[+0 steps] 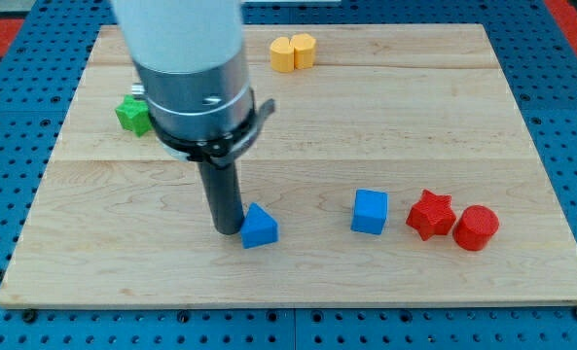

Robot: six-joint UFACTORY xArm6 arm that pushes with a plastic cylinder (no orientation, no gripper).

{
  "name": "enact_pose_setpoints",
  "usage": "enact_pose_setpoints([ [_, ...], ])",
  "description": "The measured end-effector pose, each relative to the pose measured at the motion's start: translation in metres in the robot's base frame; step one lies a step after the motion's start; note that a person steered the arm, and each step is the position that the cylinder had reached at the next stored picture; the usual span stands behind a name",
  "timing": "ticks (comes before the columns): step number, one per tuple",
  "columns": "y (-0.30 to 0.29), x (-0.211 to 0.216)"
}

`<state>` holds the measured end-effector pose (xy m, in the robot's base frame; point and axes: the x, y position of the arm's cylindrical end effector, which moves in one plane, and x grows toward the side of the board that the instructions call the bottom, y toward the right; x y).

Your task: Attach the green blocks to the red star and the blue blocks

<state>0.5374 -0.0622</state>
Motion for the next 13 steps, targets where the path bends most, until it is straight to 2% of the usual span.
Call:
enact_pose_setpoints([
  [2,0.095,0.012],
  [3,0.035,-0.002],
  [4,-0.063,-0.049],
  [5,-0.104,-0.065],
  [10,-0.104,-0.079],
  [13,-0.12,-0.15],
])
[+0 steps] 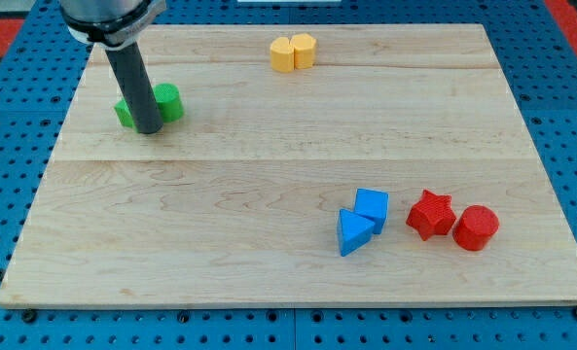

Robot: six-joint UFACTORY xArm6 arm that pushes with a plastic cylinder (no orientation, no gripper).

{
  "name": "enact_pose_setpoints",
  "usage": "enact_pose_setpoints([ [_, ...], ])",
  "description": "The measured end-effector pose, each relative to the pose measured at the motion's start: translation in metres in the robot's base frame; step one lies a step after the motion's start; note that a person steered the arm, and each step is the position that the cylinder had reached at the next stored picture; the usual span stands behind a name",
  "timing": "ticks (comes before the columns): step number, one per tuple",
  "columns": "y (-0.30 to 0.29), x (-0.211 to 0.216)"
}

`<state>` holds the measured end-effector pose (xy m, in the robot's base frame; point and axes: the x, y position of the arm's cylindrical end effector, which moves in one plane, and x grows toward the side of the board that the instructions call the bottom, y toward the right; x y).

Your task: Attach the green blocks to the red star and the blue blocks

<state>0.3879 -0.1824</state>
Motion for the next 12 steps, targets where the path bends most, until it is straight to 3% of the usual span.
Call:
enact_pose_setpoints([
  [1,0.01,0.076],
  [2,-0.073,0.05],
  [3,-0.093,-0.006],
  [6,0.003,-0.06],
  [8,0.117,-0.039],
  [9,0.156,0.002],
  [10,0.169,-0.015],
  [12,0.254,0.094],
])
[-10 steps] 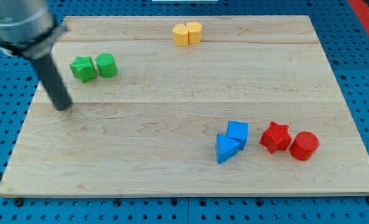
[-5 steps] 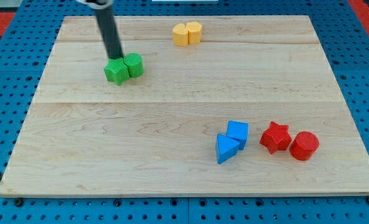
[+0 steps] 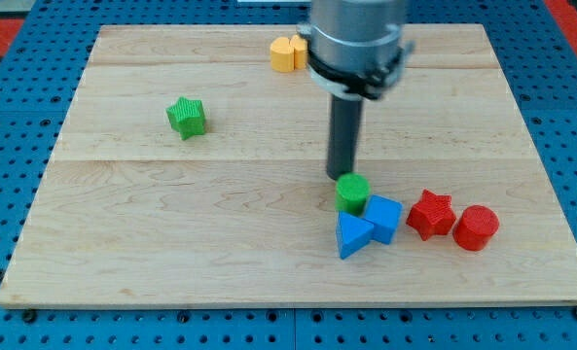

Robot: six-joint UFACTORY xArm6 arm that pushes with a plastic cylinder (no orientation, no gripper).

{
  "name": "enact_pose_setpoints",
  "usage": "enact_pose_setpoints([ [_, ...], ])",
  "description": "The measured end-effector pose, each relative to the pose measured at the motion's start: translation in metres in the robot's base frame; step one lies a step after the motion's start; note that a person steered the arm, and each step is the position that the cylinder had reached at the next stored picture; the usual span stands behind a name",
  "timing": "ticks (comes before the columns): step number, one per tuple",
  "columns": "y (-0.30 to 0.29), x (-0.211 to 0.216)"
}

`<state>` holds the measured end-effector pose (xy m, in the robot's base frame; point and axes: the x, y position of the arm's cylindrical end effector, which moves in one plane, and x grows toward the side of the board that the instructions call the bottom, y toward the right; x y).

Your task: Attach the green blocks to the red star and the blue blocks

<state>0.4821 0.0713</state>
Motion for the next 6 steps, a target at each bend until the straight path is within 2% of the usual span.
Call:
enact_pose_setpoints([
  [1,-0.026,-0.033],
  [2,-0.124,-0.058],
  [3,-0.249,-0.057],
  [4,-0.274,-0.112],
  [5,-0.181,-0.105],
  [6,-0.078,-0.06],
])
